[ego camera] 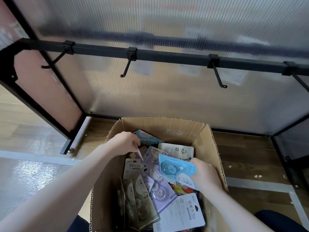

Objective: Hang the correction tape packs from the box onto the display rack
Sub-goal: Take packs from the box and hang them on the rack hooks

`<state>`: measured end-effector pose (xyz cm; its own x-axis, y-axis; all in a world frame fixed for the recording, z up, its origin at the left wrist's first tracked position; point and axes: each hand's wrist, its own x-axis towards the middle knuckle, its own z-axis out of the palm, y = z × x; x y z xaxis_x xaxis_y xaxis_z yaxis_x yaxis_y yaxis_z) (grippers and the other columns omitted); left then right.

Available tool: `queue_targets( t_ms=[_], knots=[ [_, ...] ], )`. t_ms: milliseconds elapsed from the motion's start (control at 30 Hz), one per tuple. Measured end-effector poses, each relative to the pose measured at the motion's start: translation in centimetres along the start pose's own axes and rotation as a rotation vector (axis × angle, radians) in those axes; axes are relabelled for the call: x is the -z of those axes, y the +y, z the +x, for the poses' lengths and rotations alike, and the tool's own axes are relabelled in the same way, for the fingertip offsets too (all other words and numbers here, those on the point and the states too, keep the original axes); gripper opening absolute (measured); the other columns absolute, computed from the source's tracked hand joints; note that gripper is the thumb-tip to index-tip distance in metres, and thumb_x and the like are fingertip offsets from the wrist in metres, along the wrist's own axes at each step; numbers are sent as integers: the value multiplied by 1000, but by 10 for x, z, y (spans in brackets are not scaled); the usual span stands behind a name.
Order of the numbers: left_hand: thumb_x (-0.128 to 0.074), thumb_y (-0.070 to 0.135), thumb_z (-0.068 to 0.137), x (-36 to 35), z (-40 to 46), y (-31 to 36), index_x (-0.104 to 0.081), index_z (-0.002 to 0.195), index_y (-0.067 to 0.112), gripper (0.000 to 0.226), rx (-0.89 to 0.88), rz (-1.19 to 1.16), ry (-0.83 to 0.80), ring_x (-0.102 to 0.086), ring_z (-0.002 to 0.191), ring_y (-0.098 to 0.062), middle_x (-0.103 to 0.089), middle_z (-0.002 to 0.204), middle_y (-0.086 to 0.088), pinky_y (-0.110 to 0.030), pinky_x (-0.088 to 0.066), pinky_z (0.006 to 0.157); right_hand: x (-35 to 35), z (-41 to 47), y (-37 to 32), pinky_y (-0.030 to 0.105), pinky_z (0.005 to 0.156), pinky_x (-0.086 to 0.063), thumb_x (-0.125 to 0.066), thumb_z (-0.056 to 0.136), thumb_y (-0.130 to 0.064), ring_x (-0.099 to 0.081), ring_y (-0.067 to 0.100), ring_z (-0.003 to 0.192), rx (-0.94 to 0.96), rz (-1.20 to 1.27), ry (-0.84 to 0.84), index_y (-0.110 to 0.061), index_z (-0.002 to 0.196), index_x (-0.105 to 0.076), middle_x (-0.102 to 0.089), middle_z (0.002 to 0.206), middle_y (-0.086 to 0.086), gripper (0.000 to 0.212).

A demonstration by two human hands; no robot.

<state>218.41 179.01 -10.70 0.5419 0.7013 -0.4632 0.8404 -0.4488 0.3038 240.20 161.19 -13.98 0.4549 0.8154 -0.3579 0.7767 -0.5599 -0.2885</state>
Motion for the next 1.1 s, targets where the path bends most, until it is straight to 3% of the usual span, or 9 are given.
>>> queue_targets(
  t_ms=[133,200,300,400,533,733,867,967,1100],
  knots=[
    [-65,35,83,0,-1,3,-69,105,28,23,8,36,176,-56,100,-16,-56,95,6,-24,-42,77,13,2,-7,23,43,-37,-51,84,-8,-56,16,69,30,33,45,-20,89,-59,-66,87,-5,15],
    [-62,40,85,3,-2,8,-67,108,31,25,33,104,232,-53,100,-19,-44,91,4,-25,-38,71,18,3,-11,23,41,-31,-53,86,-14,-52,17,64,39,4,58,-20,84,-58,-64,82,-5,8],
    [-61,43,86,6,-5,15,-68,108,33,25,40,189,328,-45,103,-20,-38,93,3,-27,-37,69,26,6,-15,27,42,-27,-53,88,-21,-49,16,58,66,-31,93,-15,73,-56,-60,71,-5,16],
    [-60,43,86,7,-7,17,-69,107,31,26,8,235,396,-42,105,-20,-42,100,1,-26,-37,72,35,10,-18,21,41,-20,-52,93,-26,-42,11,56,107,-3,112,-22,62,-44,-47,64,-10,32],
    [-62,42,84,10,-5,18,-71,101,29,23,-13,198,424,-43,111,-21,-50,109,-1,-27,-37,75,46,17,-20,19,43,-21,-49,96,-32,-48,11,67,169,27,151,-21,83,-54,-57,86,-6,17],
    [-60,38,88,19,-2,25,-73,95,19,24,-104,187,492,-58,92,-28,-60,95,-5,-25,-35,63,62,23,-21,28,49,-31,-45,97,-34,-51,20,69,206,-48,159,-19,88,-54,-67,92,-3,19],
    [-76,29,74,21,-1,24,-75,72,17,12,-180,170,581,-56,62,-32,-43,65,-2,-26,-30,47,66,29,-19,30,54,-33,-43,98,-33,-57,25,75,218,-96,119,-17,87,-52,-67,92,-1,22],
    [-73,26,77,22,-6,24,-74,74,16,10,-189,119,585,-57,71,-31,-55,74,-5,-27,-35,51,76,25,-22,31,55,-30,-40,99,-30,-50,26,73,200,-129,107,-17,85,-44,-66,94,2,19],
    [-51,40,88,32,-35,36,-70,85,17,30,-167,55,423,-61,83,-25,-65,85,-2,-30,-44,62,103,-3,-34,29,53,-31,-39,98,-20,-49,21,73,167,-191,62,-22,90,-39,-65,100,-1,8]
  ],
)
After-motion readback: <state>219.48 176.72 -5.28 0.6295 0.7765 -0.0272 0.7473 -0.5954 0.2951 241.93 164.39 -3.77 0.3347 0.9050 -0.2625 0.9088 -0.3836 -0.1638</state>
